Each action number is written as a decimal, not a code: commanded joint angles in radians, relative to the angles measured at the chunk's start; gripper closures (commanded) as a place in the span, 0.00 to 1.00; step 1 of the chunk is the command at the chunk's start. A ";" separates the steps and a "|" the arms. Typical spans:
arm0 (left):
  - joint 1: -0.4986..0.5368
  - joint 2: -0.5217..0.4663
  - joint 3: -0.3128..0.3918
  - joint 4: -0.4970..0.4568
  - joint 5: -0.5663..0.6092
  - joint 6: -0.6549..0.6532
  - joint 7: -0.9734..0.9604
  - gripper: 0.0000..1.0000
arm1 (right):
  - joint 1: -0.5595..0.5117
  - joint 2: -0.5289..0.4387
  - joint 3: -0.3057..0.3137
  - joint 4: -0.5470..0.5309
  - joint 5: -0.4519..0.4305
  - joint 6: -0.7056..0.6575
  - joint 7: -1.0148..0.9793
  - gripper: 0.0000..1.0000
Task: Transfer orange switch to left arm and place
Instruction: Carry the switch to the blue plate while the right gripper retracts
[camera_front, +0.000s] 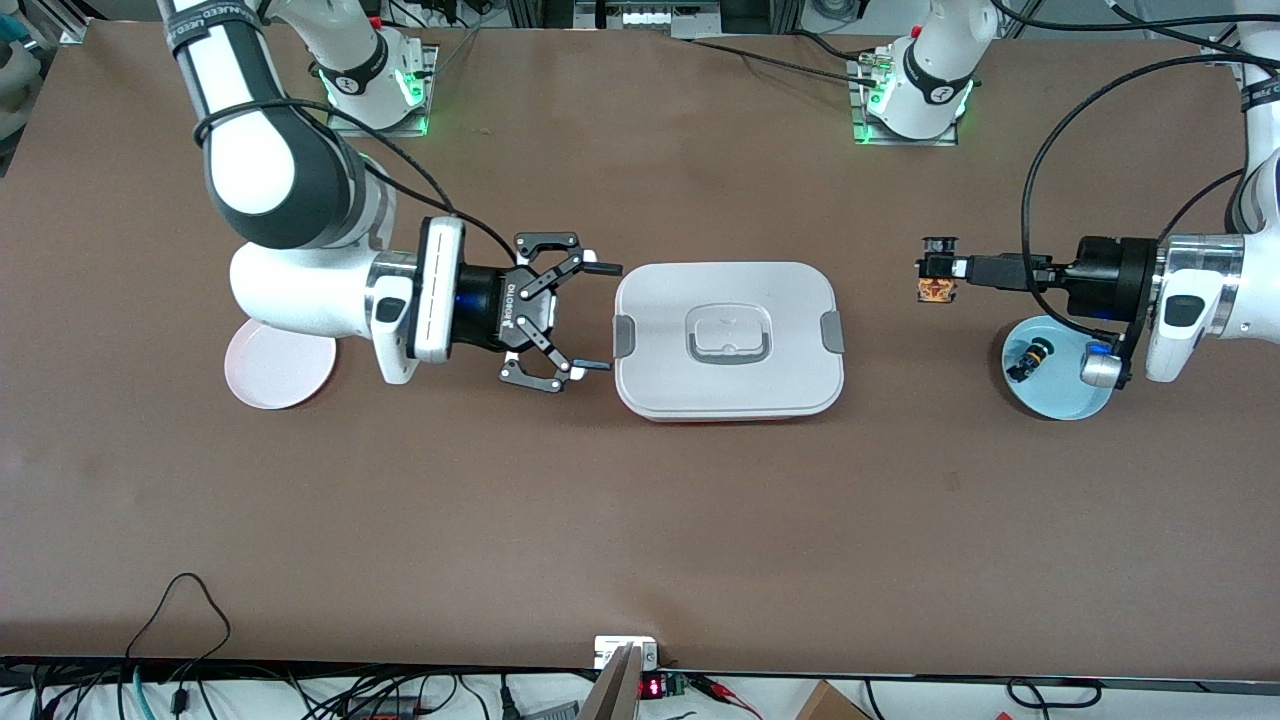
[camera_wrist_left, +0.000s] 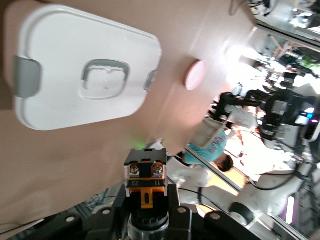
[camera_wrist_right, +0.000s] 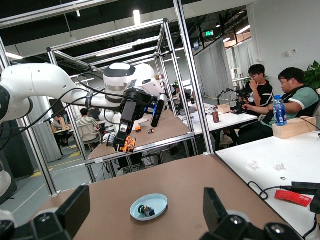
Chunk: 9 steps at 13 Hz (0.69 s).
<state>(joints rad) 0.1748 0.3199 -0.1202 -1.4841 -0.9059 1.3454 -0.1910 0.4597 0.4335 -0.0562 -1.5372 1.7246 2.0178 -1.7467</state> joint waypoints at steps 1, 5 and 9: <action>0.003 -0.004 -0.007 0.024 0.111 -0.014 0.015 1.00 | 0.000 -0.027 -0.034 -0.037 -0.037 -0.063 -0.002 0.00; 0.005 -0.004 -0.012 0.048 0.257 -0.008 0.044 1.00 | -0.006 -0.032 -0.094 -0.055 -0.072 -0.158 0.042 0.00; 0.005 -0.002 -0.010 0.050 0.390 -0.005 0.077 1.00 | -0.021 -0.061 -0.145 -0.044 -0.230 -0.195 0.374 0.00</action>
<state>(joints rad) 0.1748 0.3199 -0.1249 -1.4497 -0.5715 1.3459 -0.1363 0.4514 0.4084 -0.1917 -1.5627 1.5708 1.8347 -1.5130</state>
